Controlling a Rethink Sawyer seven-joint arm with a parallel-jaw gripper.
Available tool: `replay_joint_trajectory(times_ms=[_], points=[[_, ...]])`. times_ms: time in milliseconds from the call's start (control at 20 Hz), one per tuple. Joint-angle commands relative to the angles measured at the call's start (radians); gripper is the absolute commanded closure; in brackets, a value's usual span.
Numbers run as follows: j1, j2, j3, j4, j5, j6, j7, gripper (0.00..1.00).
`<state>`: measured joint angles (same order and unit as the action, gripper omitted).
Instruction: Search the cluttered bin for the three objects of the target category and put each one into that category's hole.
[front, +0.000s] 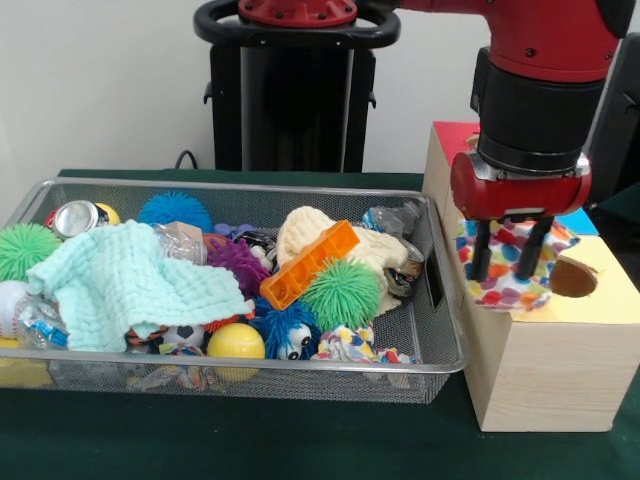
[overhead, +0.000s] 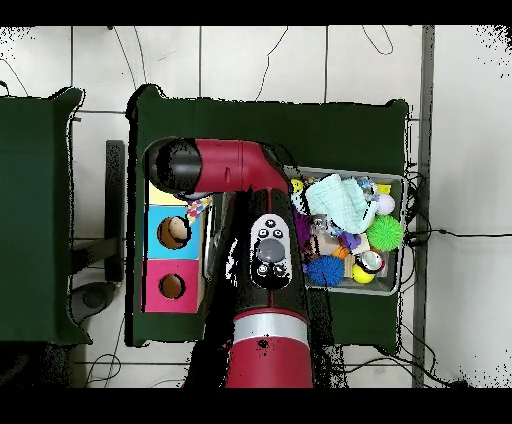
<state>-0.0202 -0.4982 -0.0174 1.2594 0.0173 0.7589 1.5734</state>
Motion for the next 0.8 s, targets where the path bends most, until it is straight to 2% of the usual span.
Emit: replay_joint_trajectory(times_ms=[50,600,800], points=[[-0.046,0.005,0.102,0.143,0.063,-0.023,0.141,1.0],[-0.047,0.021,0.094,0.119,0.069,-0.003,0.12,1.0],[-0.069,-0.001,0.121,0.141,0.088,0.012,0.093,1.0]])
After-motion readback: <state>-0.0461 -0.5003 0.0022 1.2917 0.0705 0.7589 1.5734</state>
